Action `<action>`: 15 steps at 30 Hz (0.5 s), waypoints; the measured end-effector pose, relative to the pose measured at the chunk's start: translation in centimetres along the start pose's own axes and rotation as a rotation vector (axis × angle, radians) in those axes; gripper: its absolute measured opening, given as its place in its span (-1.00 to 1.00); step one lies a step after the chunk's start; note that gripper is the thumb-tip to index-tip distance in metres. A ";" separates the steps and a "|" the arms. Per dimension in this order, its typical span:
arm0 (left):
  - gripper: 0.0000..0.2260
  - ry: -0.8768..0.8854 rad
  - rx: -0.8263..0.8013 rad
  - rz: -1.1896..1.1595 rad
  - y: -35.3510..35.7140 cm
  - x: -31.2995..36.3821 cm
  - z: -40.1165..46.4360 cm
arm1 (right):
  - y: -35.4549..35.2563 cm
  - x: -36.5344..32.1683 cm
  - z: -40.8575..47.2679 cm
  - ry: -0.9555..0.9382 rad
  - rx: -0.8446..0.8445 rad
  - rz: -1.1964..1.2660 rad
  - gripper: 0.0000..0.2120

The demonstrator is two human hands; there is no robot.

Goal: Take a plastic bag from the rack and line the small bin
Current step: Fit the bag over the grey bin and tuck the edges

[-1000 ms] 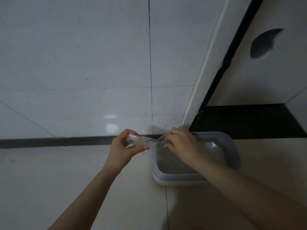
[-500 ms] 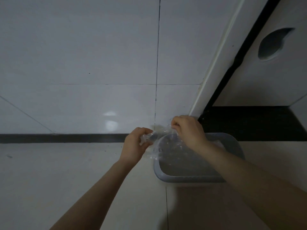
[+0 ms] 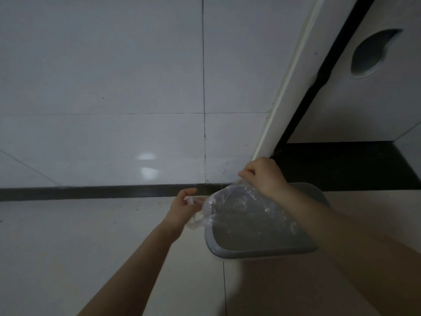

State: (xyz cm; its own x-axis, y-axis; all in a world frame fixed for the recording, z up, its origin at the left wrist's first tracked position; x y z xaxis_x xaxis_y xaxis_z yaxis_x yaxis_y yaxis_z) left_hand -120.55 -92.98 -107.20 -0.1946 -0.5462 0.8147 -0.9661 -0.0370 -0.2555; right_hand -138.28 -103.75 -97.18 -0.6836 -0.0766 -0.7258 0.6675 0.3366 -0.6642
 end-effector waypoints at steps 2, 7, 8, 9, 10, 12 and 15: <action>-0.56 0.040 -0.033 0.042 -1.0 1.7 -0.8 | -2.1 -1.0 -1.6 -0.104 0.062 0.025 -0.79; -0.72 0.836 0.463 0.748 -2.6 14.1 -7.2 | -4.4 -2.0 -6.9 -0.384 0.052 -0.241 -0.80; -0.73 1.063 0.428 0.859 0.0 15.9 -8.9 | -4.3 -1.8 -7.8 -0.417 0.054 -0.351 -0.78; -0.71 1.217 0.303 0.962 3.1 16.6 -9.8 | -4.1 -1.5 -8.5 -0.433 0.059 -0.443 -0.74; -0.67 1.267 0.163 1.092 6.0 16.3 -9.8 | -3.9 -1.1 -9.0 -0.435 0.060 -0.521 -0.69; -0.58 1.140 0.014 1.388 9.5 14.2 -7.6 | -3.1 0.1 -9.5 -0.416 0.020 -0.678 -0.56; -0.58 0.915 0.051 1.430 8.3 12.5 -4.5 | -2.4 2.6 -9.7 -0.365 -0.079 -0.855 -0.39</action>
State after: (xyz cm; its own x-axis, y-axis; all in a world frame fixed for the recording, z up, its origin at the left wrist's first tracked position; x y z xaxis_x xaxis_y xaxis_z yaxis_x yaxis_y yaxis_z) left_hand -131.72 -96.36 -96.80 -0.8858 0.4605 -0.0576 0.0575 -0.0144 -0.9982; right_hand -144.53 -95.64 -95.77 -0.7892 -0.6139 -0.0157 -0.0511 0.0911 -0.9945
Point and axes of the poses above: each hand's wrist, its own z-axis towards the middle knuckle, its own y-axis out of the palm, x = y × z, the point moved 10 cm from there along z, towards the middle knuckle, and after that the axes turned 12 degrees about z, right-handed, at the moved point
